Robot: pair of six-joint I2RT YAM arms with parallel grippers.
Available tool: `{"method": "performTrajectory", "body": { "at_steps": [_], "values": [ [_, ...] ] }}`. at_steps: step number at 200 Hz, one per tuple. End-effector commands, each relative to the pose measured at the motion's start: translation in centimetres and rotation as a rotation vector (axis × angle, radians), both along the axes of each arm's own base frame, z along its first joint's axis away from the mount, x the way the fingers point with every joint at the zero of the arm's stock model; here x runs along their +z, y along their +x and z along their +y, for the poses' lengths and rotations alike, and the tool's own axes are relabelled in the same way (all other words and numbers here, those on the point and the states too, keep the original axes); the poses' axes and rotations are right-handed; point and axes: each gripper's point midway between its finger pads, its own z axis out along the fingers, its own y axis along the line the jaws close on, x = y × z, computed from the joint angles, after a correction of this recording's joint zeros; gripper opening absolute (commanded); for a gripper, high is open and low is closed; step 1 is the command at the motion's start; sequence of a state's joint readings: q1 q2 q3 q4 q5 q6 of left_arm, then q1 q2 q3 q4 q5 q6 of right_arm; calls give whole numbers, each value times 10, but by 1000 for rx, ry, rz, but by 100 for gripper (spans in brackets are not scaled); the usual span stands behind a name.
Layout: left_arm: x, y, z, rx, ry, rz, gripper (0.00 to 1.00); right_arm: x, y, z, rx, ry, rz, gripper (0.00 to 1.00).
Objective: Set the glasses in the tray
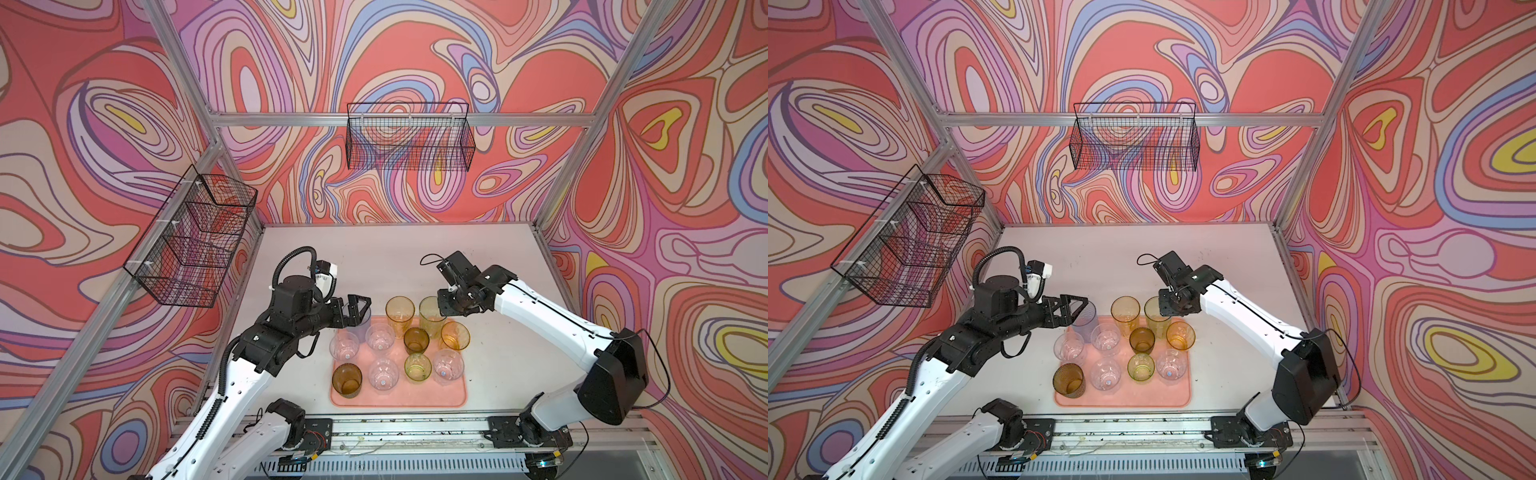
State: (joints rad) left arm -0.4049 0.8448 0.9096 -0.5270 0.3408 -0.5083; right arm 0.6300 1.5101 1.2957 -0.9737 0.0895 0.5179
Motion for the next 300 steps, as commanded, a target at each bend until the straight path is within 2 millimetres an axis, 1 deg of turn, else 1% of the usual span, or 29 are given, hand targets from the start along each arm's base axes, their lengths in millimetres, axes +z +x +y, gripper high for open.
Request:
{"method": "performTrajectory", "body": {
  "at_steps": [1, 46, 62, 86, 102, 139, 156, 199, 221, 224, 230, 238, 244, 265, 280, 300],
  "values": [
    [-2, 3, -1, -6, 4, -9, 100, -4, 1, 0, -12, -15, 1, 0],
    [-3, 2, 0, -6, 9, -6, 100, -3, 4, 2, -12, -12, -6, 0],
    [-4, 2, 0, -4, 11, -7, 100, -2, 6, 3, -13, -11, -10, 4],
    [-5, 2, 2, 3, 17, -6, 100, -1, 8, 4, -14, -11, -16, 5],
    [-5, 2, 2, 2, 20, -9, 100, 1, 10, 5, -14, -5, -21, 9],
    [-5, 3, 2, 3, 25, -9, 100, 5, 14, 7, -23, 2, -38, 22],
    [-7, 4, 3, 6, 31, -8, 100, 7, 15, 5, -34, -3, -48, 30],
    [-8, 6, 6, 21, 48, -11, 100, 16, 24, 0, -58, -27, -95, 61],
    [-8, 11, 12, 60, 67, -31, 100, 24, 32, -9, -90, -68, -147, 77],
    [-8, 13, 14, 68, 73, -37, 100, 25, 34, -11, -98, -75, -157, 82],
    [-7, 16, 18, 91, 88, -47, 100, 29, 37, -14, -109, -88, -178, 89],
    [-8, 20, 24, 129, 114, -59, 100, 34, 42, -18, -121, -105, -207, 97],
    [-8, 23, 29, 154, 126, -65, 100, 37, 46, -22, -131, -119, -230, 98],
    [-6, 34, 48, 268, 171, -106, 100, 48, 63, -40, -195, -143, -304, 99],
    [-5, 41, 59, 336, 194, -143, 100, 56, 75, -57, -252, -144, -359, 98],
    [-8, 48, 84, 476, 241, -185, 100, 67, 87, -83, -335, -140, -448, 98]
  ]
}}
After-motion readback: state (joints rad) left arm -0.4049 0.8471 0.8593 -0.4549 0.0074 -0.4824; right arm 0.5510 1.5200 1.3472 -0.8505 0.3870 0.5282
